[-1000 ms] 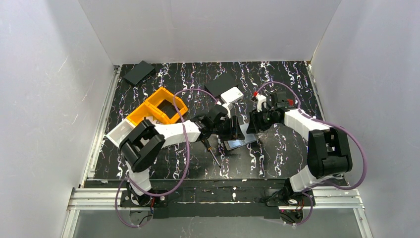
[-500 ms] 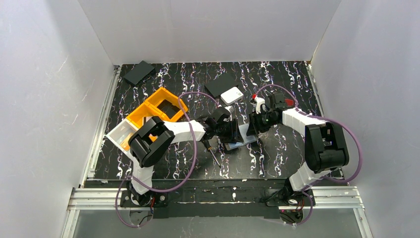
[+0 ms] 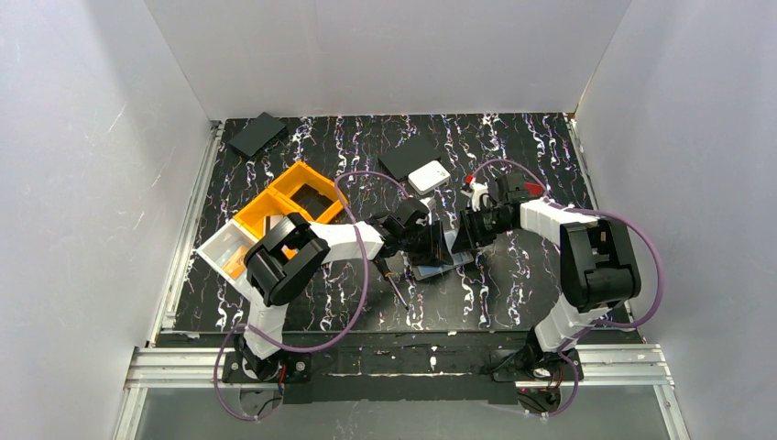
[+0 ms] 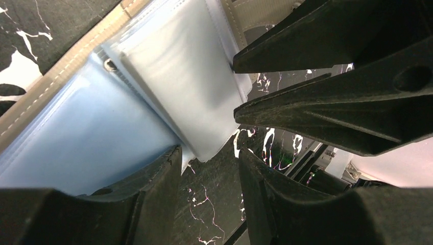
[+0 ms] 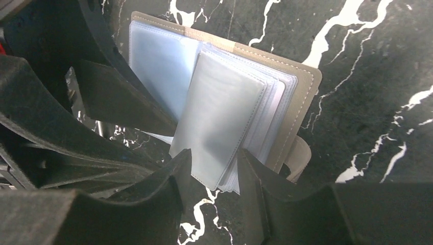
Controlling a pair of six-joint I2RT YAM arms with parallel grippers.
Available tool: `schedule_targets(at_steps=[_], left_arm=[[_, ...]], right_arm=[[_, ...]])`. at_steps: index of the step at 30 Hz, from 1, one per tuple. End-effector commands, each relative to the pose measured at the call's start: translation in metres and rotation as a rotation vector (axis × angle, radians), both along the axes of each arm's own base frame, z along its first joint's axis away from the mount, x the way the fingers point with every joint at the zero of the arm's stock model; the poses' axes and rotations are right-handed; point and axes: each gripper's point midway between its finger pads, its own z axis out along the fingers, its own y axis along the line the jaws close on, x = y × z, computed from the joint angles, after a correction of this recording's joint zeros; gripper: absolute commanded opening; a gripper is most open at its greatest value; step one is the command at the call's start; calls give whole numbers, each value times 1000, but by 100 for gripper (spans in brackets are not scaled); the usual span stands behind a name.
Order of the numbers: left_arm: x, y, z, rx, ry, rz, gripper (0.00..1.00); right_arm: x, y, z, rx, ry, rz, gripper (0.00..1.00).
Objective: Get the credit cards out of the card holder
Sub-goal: Remove the credit card from the card holder.
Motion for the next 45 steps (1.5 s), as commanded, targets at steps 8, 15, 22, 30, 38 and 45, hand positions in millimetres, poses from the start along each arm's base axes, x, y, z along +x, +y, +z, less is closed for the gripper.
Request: schedule_targets(at_steps=[8,15,22,30,38,45], left_arm=[[-4,4,-13,33,15,-28,43],[-4,6,-16,43,15,-18,42],[-3,9,-16,47,11,-10,43],[1,21,4,44,-43,46,45],[11,43,30,162,-113,68,47],[8,30,29,100,-57,88,44]], right_arm=[[-4,22,10,151,84,32,41],[-9,27,15,209,117,36,38],[-7,25,13,197,114,20,38],[10,4,24,111,-11,-24,39],[9,-1,21,81,-31,4,40],[4,5,16,129,31,13,40]])
